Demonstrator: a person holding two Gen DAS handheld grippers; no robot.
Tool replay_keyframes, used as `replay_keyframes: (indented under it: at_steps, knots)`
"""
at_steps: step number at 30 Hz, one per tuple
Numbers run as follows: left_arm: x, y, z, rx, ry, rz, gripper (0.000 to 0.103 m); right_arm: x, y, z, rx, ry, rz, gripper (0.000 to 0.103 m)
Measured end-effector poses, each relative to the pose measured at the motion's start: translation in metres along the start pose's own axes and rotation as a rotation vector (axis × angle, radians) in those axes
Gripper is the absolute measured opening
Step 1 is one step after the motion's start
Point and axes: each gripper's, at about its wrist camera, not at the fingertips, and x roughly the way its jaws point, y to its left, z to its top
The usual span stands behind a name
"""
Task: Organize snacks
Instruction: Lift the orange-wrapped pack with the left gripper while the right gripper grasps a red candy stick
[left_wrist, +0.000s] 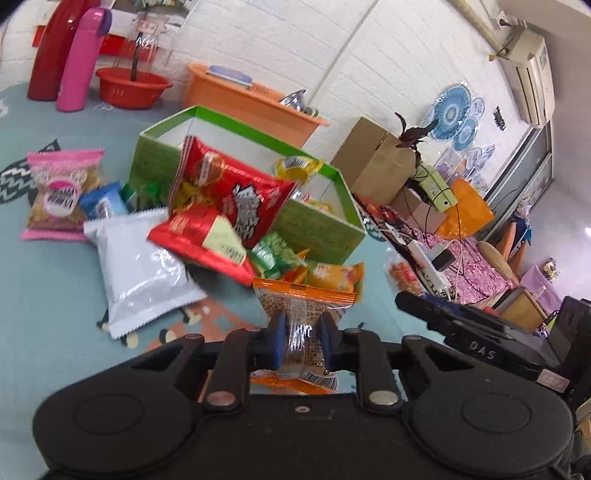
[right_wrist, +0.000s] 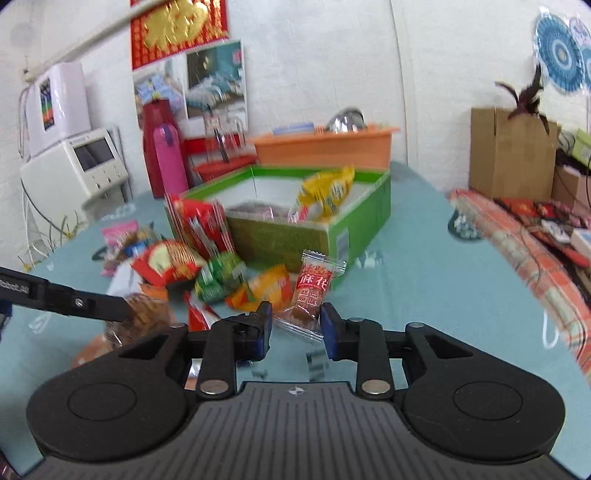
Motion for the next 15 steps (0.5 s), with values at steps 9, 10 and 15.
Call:
replay_keyframes:
  at_steps: [9, 10, 15]
  knots:
    - [-0.01, -0.011, 0.047, 0.022, -0.107, -0.016, 0.054, -0.005, 0.009, 0.041, -0.065, -0.136, 0.029, 0.05]
    - [-0.011, -0.013, 0.055, 0.027, -0.13, -0.012, 0.054, -0.001, 0.009, 0.044, -0.065, -0.143, 0.033, 0.05]
    - [0.0, -0.013, 0.103, 0.016, -0.207, -0.017, 0.054, 0.026, 0.008, 0.058, -0.047, -0.152, 0.045, 0.05]
